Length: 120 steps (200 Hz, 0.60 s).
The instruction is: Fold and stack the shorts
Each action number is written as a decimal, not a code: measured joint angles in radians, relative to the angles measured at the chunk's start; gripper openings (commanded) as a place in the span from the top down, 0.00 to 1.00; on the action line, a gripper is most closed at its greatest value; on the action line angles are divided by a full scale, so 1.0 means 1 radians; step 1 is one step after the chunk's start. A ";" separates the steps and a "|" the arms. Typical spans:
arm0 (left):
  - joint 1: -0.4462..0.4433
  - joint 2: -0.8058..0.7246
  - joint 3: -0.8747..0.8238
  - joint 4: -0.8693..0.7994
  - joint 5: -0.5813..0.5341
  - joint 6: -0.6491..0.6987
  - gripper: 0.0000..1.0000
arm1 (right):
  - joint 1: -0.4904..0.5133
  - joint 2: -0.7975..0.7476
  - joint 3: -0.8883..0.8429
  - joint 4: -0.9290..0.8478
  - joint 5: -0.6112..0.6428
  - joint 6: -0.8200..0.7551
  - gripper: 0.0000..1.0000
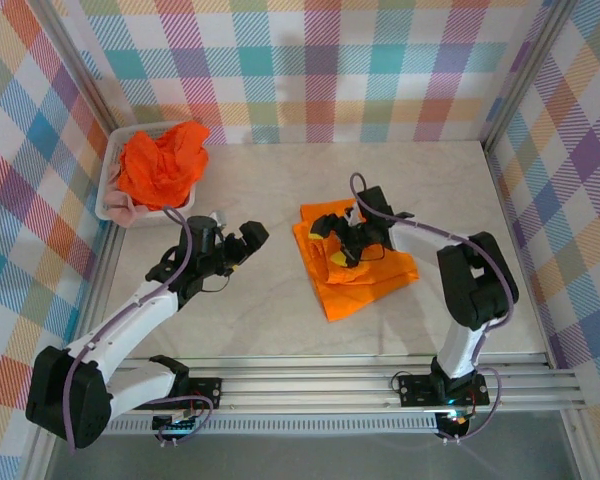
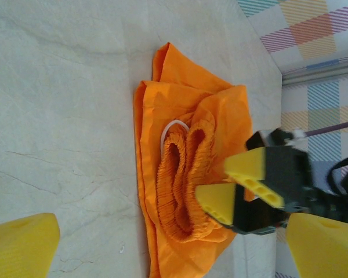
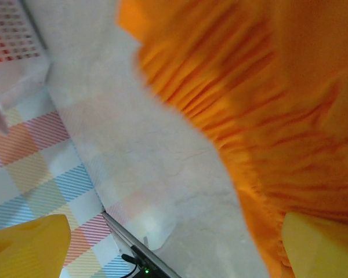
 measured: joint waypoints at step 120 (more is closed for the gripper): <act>-0.154 0.521 0.426 -0.016 0.097 0.011 0.17 | 0.014 -0.464 -0.021 -0.394 0.283 -0.373 0.15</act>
